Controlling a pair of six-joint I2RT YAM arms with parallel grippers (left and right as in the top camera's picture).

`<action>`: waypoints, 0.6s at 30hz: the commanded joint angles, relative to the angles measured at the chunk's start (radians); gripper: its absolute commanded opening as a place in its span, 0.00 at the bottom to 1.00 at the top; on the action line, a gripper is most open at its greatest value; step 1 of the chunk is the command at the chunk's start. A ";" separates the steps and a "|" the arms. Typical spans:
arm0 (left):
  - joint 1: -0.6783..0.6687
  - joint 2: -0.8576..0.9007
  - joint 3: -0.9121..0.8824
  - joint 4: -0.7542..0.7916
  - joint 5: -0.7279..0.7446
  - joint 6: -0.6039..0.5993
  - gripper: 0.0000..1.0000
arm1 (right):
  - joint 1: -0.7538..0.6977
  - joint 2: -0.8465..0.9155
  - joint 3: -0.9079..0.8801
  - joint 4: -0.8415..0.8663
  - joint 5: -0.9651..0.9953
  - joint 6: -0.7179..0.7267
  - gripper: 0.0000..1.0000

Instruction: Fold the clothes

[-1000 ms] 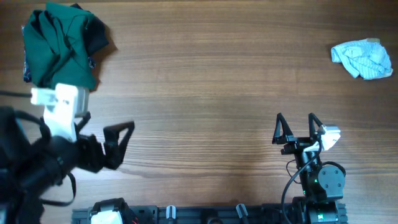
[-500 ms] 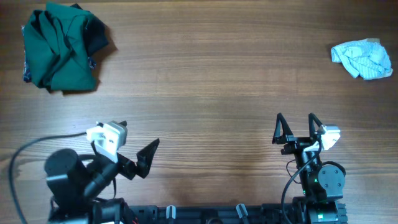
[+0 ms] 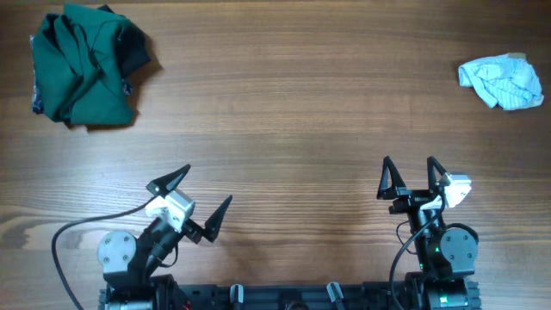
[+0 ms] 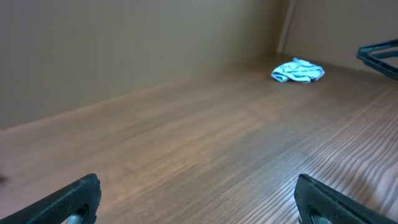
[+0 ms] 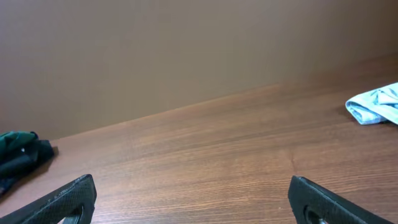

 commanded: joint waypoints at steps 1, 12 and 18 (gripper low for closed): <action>-0.035 -0.051 -0.048 0.040 -0.015 0.008 1.00 | -0.006 0.002 -0.001 0.003 -0.015 -0.017 1.00; -0.127 -0.063 -0.085 0.045 -0.357 -0.055 1.00 | -0.006 0.002 -0.001 0.003 -0.016 -0.016 1.00; -0.128 -0.063 -0.085 0.042 -0.396 -0.053 1.00 | -0.006 0.002 -0.001 0.003 -0.016 -0.016 1.00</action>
